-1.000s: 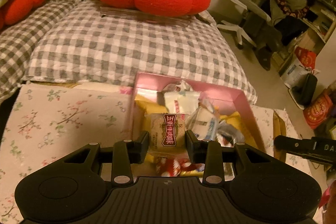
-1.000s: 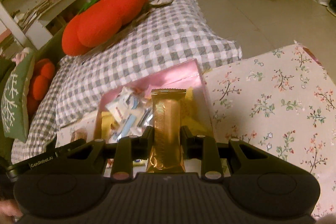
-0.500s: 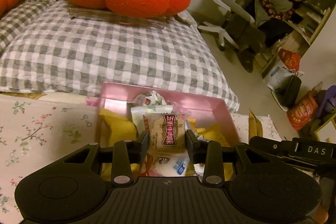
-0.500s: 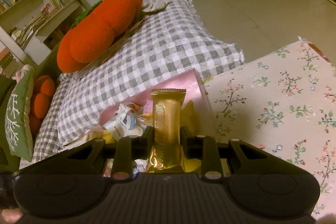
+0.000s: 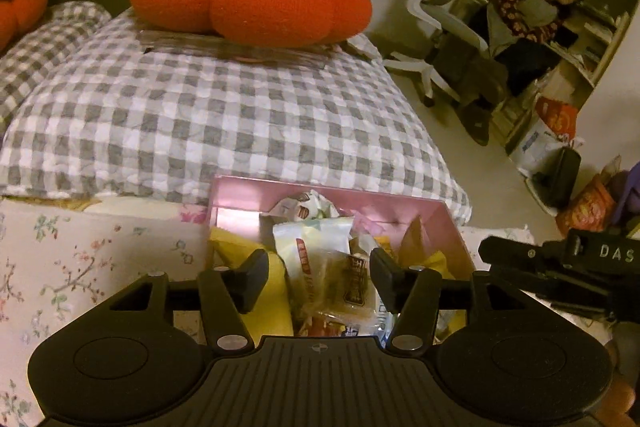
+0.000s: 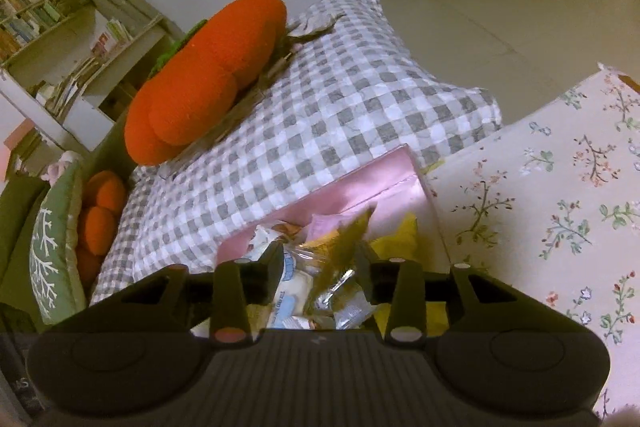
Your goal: Organize snacks
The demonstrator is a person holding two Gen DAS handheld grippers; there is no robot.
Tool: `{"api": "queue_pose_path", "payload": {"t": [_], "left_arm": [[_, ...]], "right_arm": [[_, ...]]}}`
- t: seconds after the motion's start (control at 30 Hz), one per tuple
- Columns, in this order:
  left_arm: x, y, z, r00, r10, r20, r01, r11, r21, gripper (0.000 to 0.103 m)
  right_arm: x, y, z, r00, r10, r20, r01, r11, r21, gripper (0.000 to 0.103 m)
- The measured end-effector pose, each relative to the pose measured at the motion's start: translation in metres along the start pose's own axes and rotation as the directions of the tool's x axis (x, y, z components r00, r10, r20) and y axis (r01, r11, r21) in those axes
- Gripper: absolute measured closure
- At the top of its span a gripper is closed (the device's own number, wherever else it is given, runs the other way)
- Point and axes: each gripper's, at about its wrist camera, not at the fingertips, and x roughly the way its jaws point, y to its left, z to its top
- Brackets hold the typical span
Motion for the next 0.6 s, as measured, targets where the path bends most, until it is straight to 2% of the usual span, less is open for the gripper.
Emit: {"api": "queue_pose_path", "payload": {"t": [0.07, 0.23, 0.43, 0.53, 0.6], "left_arm": [[-0.005, 0.002, -0.002, 1.0, 0.011, -0.002, -0.011, 1.0, -0.007, 0.048], [-0.018, -0.001, -0.011, 0.996, 0.091, -0.018, -0.09, 0.996, 0.018, 0.044], [-0.044, -0.007, -0.026, 0.984, 0.173, -0.037, -0.172, 0.984, 0.034, 0.041], [-0.059, -0.013, -0.033, 0.976, 0.214, -0.026, -0.212, 0.975, 0.071, 0.037], [-0.069, -0.017, -0.04, 0.968, 0.251, -0.02, -0.248, 0.964, 0.094, 0.036]], "right_arm": [[-0.002, -0.002, 0.0, 1.0, -0.004, -0.003, 0.004, 1.0, 0.012, 0.066], [-0.012, 0.001, -0.006, 1.0, -0.011, -0.018, 0.011, 1.0, 0.009, 0.062], [-0.027, 0.011, -0.02, 0.999, -0.021, -0.045, 0.02, 1.0, -0.01, 0.054], [-0.033, 0.019, -0.028, 0.998, -0.034, -0.055, 0.032, 0.998, -0.048, 0.053], [-0.042, 0.023, -0.033, 0.998, -0.044, -0.046, 0.041, 0.997, -0.071, 0.049]]}}
